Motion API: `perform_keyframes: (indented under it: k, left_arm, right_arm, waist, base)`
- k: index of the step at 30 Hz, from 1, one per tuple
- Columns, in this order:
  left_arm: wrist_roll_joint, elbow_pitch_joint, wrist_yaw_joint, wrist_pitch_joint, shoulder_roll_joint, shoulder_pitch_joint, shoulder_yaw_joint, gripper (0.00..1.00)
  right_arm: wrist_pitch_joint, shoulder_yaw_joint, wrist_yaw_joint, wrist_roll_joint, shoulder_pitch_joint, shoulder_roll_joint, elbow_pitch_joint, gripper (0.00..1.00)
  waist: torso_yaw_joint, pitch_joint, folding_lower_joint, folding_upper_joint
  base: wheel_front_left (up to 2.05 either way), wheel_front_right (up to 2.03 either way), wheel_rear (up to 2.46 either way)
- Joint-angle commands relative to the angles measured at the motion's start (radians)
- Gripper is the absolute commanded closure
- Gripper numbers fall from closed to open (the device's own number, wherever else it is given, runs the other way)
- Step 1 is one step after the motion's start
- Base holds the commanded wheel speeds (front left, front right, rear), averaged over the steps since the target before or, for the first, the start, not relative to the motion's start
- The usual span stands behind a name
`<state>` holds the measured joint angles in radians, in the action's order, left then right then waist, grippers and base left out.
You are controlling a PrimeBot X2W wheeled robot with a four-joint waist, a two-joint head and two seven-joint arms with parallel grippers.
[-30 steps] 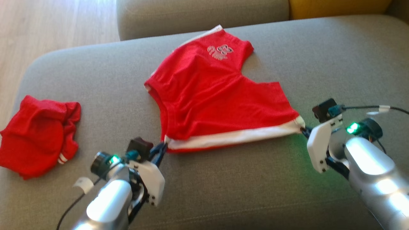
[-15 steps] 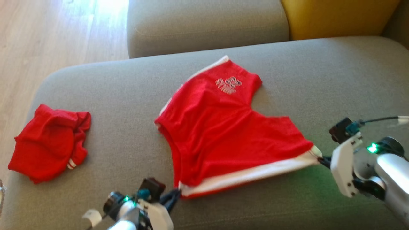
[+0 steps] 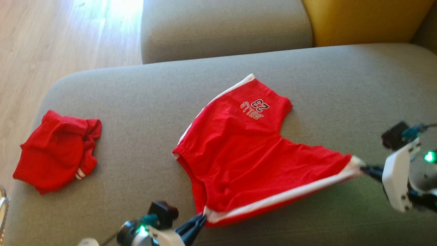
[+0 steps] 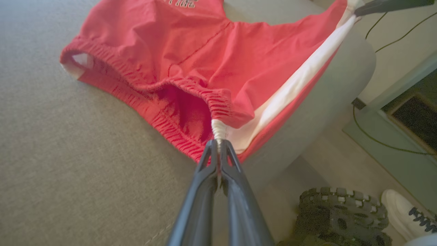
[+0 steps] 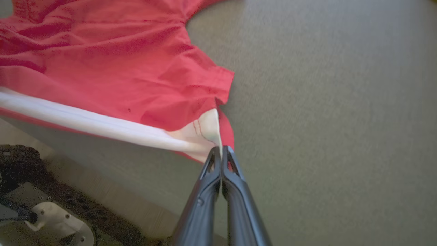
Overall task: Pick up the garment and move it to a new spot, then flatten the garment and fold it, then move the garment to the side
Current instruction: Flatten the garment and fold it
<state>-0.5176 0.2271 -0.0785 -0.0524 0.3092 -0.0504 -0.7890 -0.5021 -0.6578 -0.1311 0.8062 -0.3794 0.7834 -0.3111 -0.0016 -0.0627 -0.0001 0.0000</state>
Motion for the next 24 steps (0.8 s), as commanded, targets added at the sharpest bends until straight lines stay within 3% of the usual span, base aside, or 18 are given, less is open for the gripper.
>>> perform_keyframes:
  k: [1,10,24]
  left_arm:
    - [-0.029,-0.068,0.01,-0.014,0.014,-0.061,0.063,1.0]
    - [-0.106,-0.157,0.024,-0.08,-0.005,-0.19,0.147,1.0]
    - [-0.11,0.002,0.004,-0.014,-0.089,-0.394,0.183,1.0]
  right_arm:
    - [-0.004,0.052,0.0,-0.028,-0.04,0.006,0.041,1.0]
    - [-0.052,0.188,0.0,-0.118,-0.22,-0.154,0.019,1.0]
    - [0.017,0.196,0.0,-0.226,-0.547,-0.285,-0.24,1.0]
  waist:
    - [0.009,0.015,0.0001,0.0]
    - [0.069,0.119,0.0001,0.0]
    - [0.181,0.301,0.0001,0.0]
  base:
    - [0.0,0.0,0.0]
    - [0.0,0.0,0.0]
    - [0.0,0.0,0.0]
